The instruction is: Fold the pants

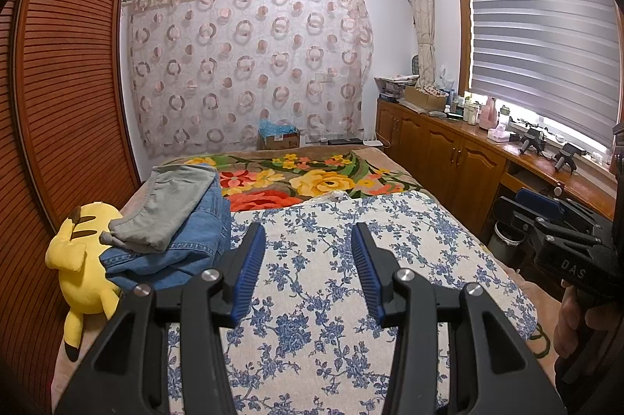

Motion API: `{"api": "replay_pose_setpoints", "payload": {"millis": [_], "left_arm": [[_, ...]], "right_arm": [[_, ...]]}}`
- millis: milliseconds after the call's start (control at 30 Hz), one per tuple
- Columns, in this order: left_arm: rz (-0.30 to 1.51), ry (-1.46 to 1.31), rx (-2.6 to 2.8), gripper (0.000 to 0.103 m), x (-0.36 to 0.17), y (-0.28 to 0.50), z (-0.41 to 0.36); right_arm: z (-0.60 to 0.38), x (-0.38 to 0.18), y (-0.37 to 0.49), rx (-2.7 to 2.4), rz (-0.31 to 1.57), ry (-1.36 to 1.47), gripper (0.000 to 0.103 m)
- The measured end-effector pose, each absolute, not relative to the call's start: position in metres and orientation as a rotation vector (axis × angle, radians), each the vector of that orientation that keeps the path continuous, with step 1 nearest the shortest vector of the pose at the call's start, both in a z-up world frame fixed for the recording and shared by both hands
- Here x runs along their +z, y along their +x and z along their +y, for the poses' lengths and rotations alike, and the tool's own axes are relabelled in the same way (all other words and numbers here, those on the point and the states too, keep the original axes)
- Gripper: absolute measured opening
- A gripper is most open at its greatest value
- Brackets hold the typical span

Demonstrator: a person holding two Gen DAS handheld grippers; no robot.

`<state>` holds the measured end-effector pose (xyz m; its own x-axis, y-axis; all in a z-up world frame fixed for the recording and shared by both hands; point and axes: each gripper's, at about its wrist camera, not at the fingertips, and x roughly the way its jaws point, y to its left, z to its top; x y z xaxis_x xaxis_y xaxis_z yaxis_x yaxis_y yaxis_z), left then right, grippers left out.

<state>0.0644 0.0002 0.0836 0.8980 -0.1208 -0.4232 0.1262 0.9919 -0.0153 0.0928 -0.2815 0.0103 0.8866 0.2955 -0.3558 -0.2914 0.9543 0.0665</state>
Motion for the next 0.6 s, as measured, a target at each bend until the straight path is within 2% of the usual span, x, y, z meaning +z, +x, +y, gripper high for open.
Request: {"api": "replay_pose_setpoints", "payload": {"millis": [600], "left_arm": [[0.437,0.011,-0.129,0.045,0.0830,0.0649,0.0018]], "right_arm": [[-0.2816,0.0096,0.0928,0.306,0.371,0.012,0.062]]}}
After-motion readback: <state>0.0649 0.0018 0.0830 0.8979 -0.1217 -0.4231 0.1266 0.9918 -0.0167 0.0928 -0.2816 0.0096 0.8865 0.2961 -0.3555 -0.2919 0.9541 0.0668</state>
